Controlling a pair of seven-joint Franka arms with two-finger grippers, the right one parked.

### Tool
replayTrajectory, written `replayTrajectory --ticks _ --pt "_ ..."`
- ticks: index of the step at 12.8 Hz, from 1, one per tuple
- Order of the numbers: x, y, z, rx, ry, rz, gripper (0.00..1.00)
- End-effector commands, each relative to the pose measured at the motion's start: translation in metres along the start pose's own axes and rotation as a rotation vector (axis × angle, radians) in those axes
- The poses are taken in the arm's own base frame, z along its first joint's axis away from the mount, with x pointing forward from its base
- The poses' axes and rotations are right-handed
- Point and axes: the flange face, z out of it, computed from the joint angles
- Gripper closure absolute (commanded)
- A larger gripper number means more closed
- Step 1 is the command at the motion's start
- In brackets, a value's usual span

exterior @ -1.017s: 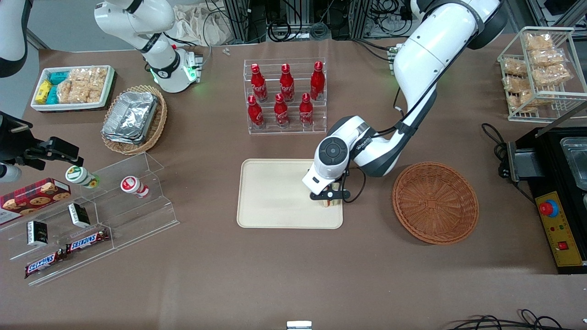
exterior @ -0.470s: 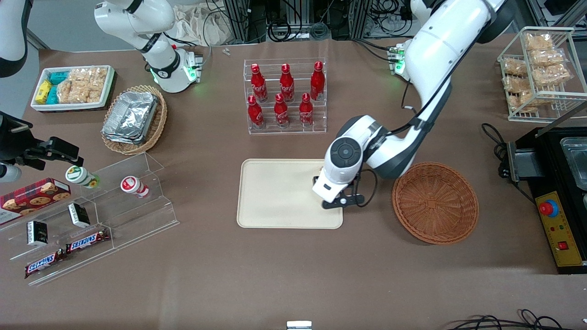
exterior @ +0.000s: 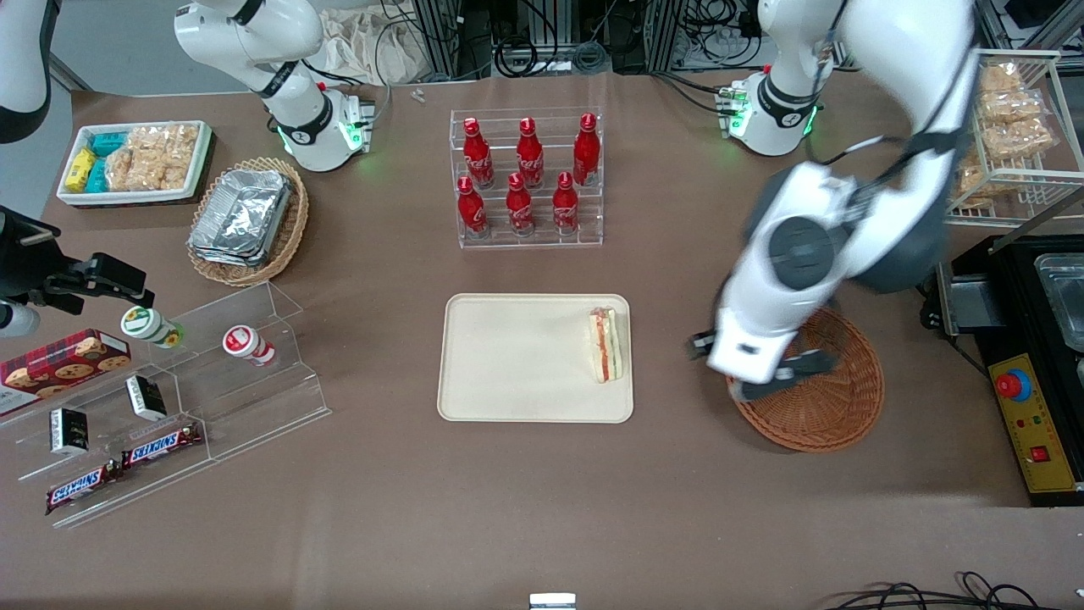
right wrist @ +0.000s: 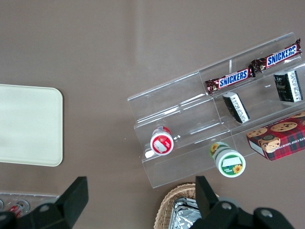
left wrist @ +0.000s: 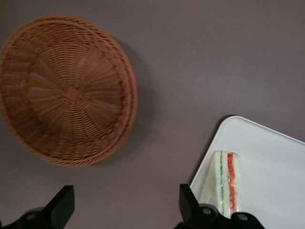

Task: Place sandwich from basket to tray

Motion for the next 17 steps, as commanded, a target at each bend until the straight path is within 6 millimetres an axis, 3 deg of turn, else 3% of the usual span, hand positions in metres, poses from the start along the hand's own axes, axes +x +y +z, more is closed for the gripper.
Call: replayTrajectory --ticks 1,4,6,7,10,13,15,17 --pt "0.004 -0.072 -0.056 -0.043 -0.045 0.014 0.01" --pt "0.018 -0.124 -0.086 -0.096 -0.048 -0.018 0.01" --pt "0.023 -0.143 -0.092 -0.091 -0.038 -0.035 0.01" --pt "0.030 -0.162 -0.094 -0.091 -0.035 -0.035 0.01" --pt "0.024 -0.201 -0.102 -0.085 -0.009 -0.009 0.01" --pt "0.018 -0.247 -0.092 -0.110 -0.012 0.059 0.01" --pt "0.007 -0.257 -0.080 -0.123 0.021 0.084 0.01" --pt "0.005 -0.249 -0.072 -0.121 0.038 0.099 0.00"
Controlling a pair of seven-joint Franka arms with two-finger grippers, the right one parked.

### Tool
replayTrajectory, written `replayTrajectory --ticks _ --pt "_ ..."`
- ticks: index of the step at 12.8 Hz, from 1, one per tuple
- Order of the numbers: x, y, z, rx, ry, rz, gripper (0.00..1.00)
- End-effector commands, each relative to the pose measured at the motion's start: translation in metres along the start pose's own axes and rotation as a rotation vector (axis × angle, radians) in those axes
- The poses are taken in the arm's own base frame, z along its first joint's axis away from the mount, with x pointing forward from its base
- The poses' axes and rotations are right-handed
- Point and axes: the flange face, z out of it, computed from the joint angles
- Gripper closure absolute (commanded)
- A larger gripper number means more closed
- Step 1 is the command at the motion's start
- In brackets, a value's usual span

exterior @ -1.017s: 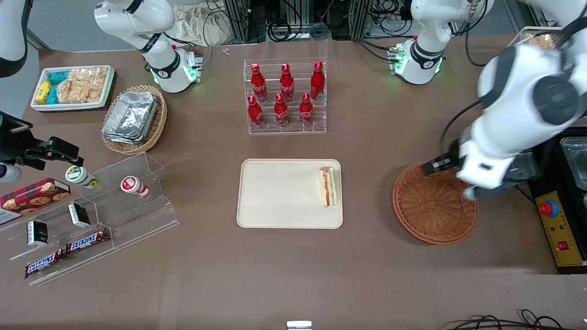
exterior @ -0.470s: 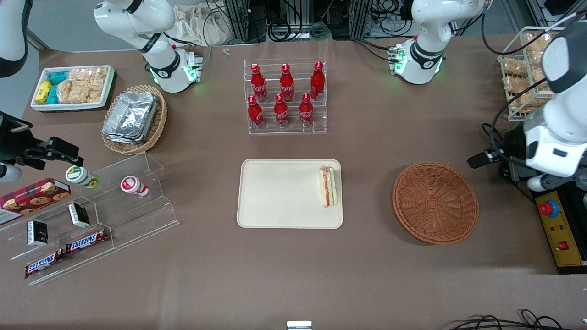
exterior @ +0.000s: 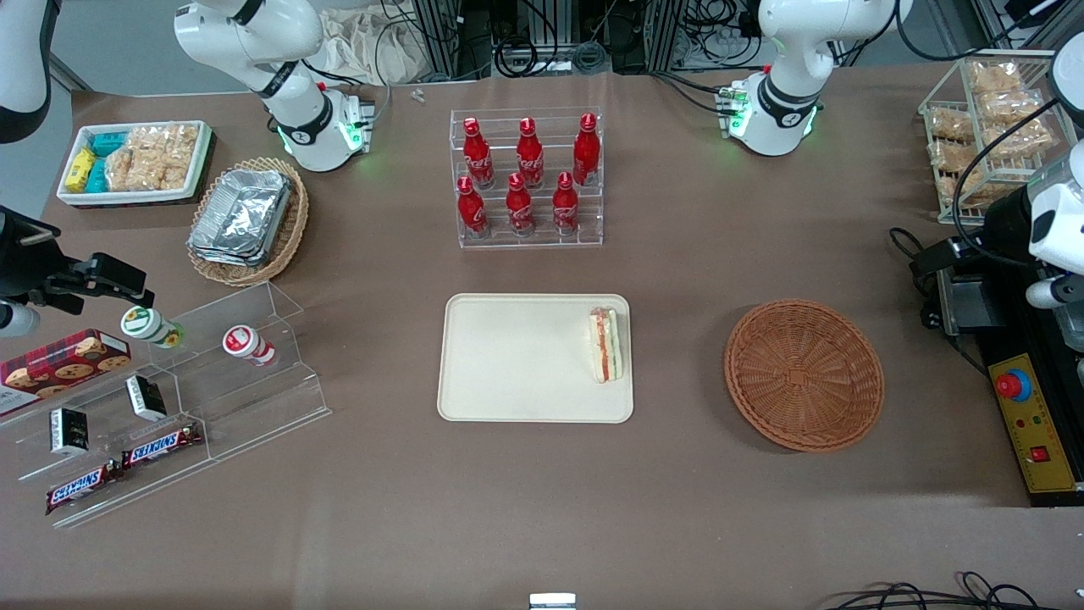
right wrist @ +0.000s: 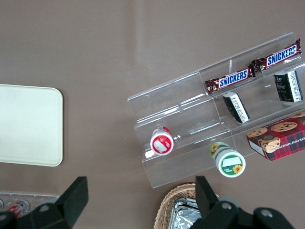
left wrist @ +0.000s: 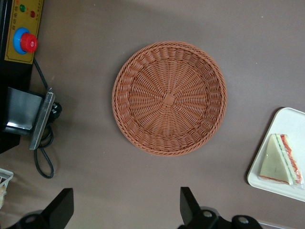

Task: Place sandwich from basket to tray

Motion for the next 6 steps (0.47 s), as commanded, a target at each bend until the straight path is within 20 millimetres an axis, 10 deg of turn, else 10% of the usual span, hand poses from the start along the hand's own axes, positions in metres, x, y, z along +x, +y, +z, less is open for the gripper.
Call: replayTrajectory --ticks 1,6 --pt "-0.014 0.023 0.010 -0.004 0.014 0.057 0.00" --pt "0.011 0.033 -0.001 0.013 -0.026 0.104 0.00"
